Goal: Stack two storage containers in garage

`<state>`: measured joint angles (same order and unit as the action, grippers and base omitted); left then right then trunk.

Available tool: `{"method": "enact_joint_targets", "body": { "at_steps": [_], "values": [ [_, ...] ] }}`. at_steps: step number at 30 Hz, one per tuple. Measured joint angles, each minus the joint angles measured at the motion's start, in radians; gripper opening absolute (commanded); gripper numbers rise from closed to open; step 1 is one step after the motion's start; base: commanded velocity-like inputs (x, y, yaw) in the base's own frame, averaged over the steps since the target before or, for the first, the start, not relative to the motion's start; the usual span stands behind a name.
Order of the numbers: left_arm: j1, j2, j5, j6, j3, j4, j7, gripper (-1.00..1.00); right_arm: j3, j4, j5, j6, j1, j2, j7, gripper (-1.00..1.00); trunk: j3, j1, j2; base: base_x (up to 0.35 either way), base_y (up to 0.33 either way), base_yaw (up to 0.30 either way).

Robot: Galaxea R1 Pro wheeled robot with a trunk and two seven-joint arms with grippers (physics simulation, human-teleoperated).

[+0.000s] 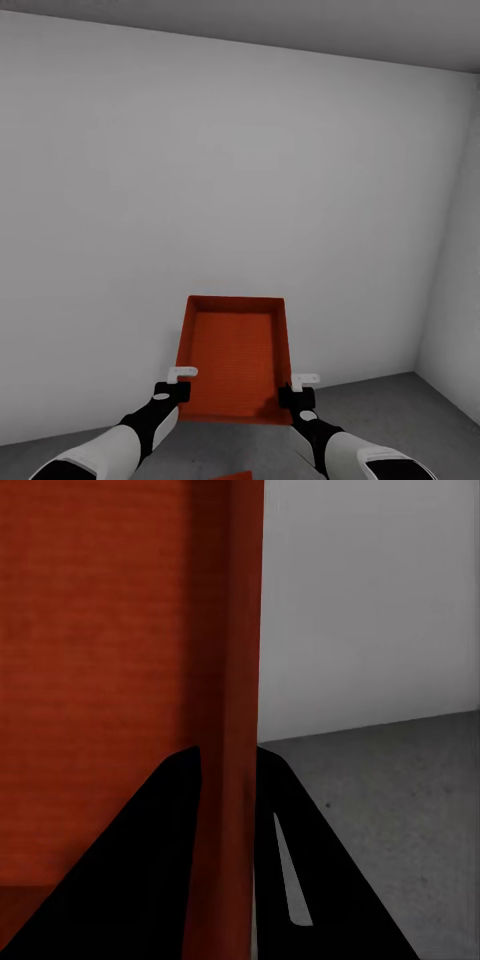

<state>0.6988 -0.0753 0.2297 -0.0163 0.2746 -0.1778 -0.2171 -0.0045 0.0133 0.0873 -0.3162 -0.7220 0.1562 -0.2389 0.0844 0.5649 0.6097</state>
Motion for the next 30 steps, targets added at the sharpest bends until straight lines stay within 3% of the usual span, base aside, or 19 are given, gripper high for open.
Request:
{"method": "enact_joint_targets", "body": {
  "at_steps": [18, 30],
  "values": [
    [0.000, 0.000, 0.001, 0.000, 0.000, 0.000, 0.000, -1.00, -0.005, 0.000, 0.006, -0.001, 0.000, -0.001, 0.002, -1.00, 0.000, 0.000, 0.000, -0.002, -0.003, 0.178],
    [0.000, 0.000, 0.001, 0.000, 0.000, 0.000, 0.000, -1.00, -0.006, 0.000, 0.007, -0.001, 0.000, -0.001, 0.002, -1.00, 0.000, 0.000, 0.000, 0.000, 0.000, 0.026]
  ]
}}
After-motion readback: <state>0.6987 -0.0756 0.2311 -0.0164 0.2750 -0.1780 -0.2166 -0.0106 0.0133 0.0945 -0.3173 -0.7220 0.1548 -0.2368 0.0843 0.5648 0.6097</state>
